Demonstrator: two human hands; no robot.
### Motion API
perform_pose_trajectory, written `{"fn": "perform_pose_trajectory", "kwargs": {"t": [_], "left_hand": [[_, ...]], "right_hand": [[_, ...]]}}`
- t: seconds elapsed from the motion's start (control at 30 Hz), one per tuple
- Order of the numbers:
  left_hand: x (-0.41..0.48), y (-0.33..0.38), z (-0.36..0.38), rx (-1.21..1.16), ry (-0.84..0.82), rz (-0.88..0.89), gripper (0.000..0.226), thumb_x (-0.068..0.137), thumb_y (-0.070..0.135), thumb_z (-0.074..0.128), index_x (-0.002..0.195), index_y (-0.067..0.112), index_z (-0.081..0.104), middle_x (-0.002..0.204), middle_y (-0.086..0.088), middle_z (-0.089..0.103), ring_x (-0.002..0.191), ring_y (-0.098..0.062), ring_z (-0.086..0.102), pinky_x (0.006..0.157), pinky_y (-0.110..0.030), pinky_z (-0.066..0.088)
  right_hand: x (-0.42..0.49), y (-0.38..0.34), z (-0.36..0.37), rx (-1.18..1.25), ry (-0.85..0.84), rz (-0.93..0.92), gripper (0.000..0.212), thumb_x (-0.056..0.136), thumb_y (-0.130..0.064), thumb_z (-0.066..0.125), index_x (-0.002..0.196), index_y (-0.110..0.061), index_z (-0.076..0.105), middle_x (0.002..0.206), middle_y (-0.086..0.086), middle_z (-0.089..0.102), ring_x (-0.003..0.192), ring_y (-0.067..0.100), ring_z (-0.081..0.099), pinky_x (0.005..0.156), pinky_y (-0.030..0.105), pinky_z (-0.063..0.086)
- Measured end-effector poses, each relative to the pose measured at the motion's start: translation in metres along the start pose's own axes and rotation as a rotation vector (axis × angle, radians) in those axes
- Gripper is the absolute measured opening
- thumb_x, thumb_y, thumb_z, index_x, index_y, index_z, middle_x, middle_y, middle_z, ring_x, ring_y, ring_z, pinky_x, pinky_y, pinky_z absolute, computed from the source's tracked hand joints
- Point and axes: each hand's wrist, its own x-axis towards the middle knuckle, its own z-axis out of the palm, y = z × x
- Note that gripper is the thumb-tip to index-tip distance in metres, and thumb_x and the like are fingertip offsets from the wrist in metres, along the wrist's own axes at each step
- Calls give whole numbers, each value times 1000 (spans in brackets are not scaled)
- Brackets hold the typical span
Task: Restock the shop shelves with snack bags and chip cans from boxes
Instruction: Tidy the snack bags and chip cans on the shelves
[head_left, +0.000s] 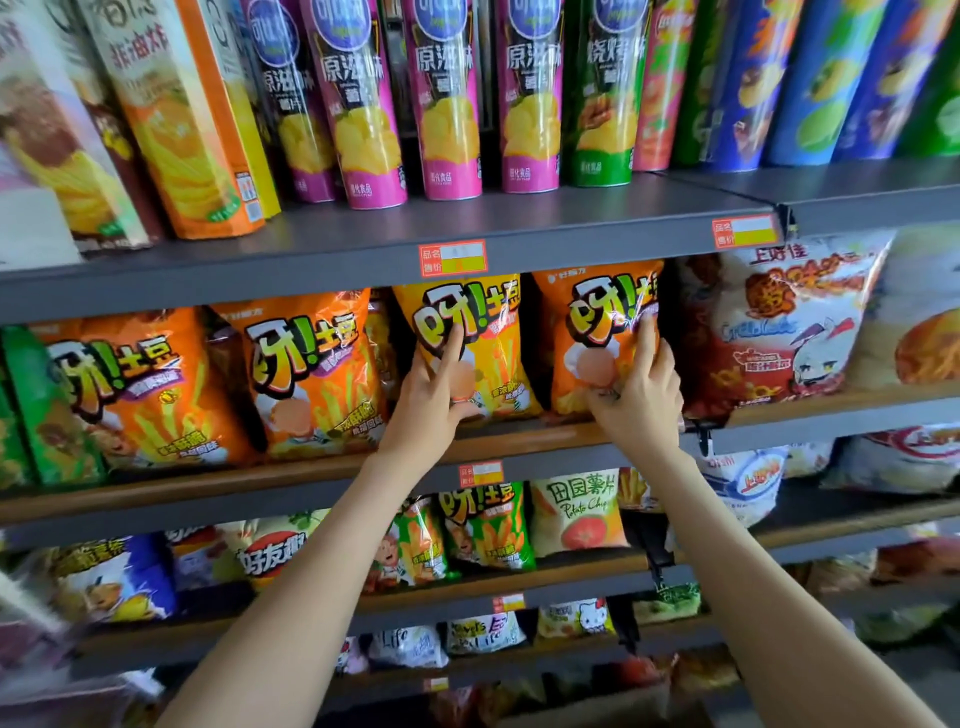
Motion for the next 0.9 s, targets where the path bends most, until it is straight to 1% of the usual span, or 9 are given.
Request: {"fn": "perform_pose_trajectory", "kwargs": {"t": [0.23,0.4,0.5,0.57,0.63,0.73,0.77,0.83,0.9], "left_hand": [[0,-23,-1,41,16,64,100,92,27,65,148,41,-16,155,-25,18,138,-38,36,112,-46,36],[-8,-15,6,1,70,58,99,91,29,66,150,41,-12,159,-26,5,146,-41,17,115,-51,31],[-18,6,15,38,291,-36,100,88,36,68,153,37,-8,157,-32,-6,146,-47,1,116,-58,19],[-23,35,26,-8,418,23,95,88,31,69,154,30,1,157,-29,-4,146,-45,1,114,-63,19],[-26,70,45,-75,459,214,82,88,26,68,152,23,18,158,-20,3,147,-37,6,115,-55,24],[-20,118,74,-156,379,363,62,93,30,57,148,25,28,154,-12,17,146,-29,20,118,-25,17],[-15,134,82,-184,325,367,60,95,32,53,149,29,26,152,-11,23,143,-27,26,116,-18,16],[-1,168,94,-259,196,298,63,99,30,50,151,40,16,149,-10,34,127,-21,45,103,-16,34],[15,199,108,-300,118,185,70,101,30,49,150,44,0,149,-8,39,89,-21,60,71,-19,46]], "right_hand": [[2,-1,5,-37,-23,-37,111,74,-48,77,155,-19,7,148,24,29,125,49,40,95,58,39],[1,6,-1,-12,-40,-47,110,77,-48,75,155,-24,1,155,21,20,137,43,28,102,59,32],[-1,14,-13,33,70,-131,97,82,-50,69,154,-19,12,152,20,28,137,39,28,106,53,28],[0,23,-29,94,230,-229,78,87,-45,61,147,-12,23,142,21,40,128,35,37,105,46,27],[4,39,-49,129,374,-284,62,88,-34,58,138,-11,30,129,23,47,116,30,40,100,44,28],[16,79,-80,143,466,-222,62,87,-35,58,137,-14,28,125,28,46,114,29,36,100,46,24],[22,96,-90,135,463,-186,68,85,-38,59,140,-14,26,129,29,43,119,29,33,102,47,22],[37,133,-103,138,392,-149,85,81,-45,61,146,-12,18,141,30,33,129,30,26,107,49,21],[53,162,-107,222,212,-180,100,77,-51,66,150,-12,10,152,25,18,140,31,17,112,49,17]]}}
